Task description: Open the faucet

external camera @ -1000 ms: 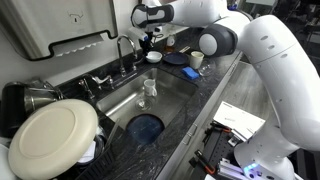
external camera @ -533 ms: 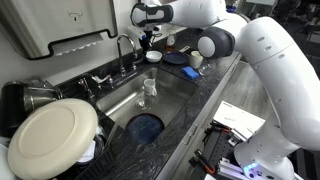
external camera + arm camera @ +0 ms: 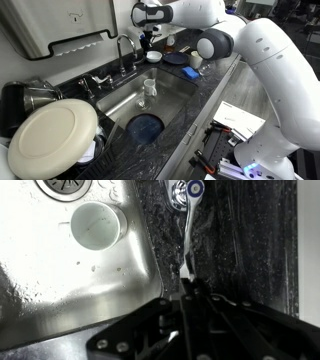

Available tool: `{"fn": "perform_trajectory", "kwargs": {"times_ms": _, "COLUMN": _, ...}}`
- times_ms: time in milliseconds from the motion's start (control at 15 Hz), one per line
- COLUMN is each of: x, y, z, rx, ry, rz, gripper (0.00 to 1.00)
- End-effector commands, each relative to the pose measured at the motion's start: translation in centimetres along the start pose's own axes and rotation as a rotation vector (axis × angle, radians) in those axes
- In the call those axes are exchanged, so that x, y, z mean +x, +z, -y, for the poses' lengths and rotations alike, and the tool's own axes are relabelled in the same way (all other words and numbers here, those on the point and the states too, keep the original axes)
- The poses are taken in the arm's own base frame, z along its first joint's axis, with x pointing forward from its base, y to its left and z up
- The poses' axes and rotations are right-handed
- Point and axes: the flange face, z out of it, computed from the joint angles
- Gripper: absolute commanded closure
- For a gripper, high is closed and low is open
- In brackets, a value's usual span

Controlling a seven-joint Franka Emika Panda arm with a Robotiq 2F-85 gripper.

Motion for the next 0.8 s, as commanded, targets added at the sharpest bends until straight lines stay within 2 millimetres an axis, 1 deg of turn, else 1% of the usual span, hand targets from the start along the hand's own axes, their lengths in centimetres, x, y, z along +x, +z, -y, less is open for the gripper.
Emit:
{"fn": "perform_trajectory", "kwargs": {"times_ms": 0, "x": -0.5, "y": 3.5, "z": -1.9, "rx": -0.149, "ry": -0.013, "rz": 0.02, "gripper": 0.98}}
{"fn": "perform_trajectory", "kwargs": {"times_ms": 267, "x": -1.0, "y": 3.8, "z": -2.0, "rx": -0.143, "ry": -0.044, "rz": 0.039, "gripper": 0.98}}
{"fn": "perform_trajectory", "kwargs": {"times_ms": 467, "x": -1.5, "y": 3.3, "z": -2.2, "rx": -0.134, "ry": -0.078, "rz": 0.044, "gripper": 0.98}}
{"fn": "perform_trajectory", "kwargs": {"times_ms": 667, "x": -1.4, "y": 3.2, "z": -2.3, "rx": -0.137, "ry": -0.088, "rz": 0.044, "gripper": 0.98}}
{"fn": "perform_trajectory", "kwargs": {"times_ms": 733, "x": 0.0, "y": 0.0, "z": -0.1, "rx": -0.006, "ry": -0.026, "rz": 0.002, "gripper": 0.98}}
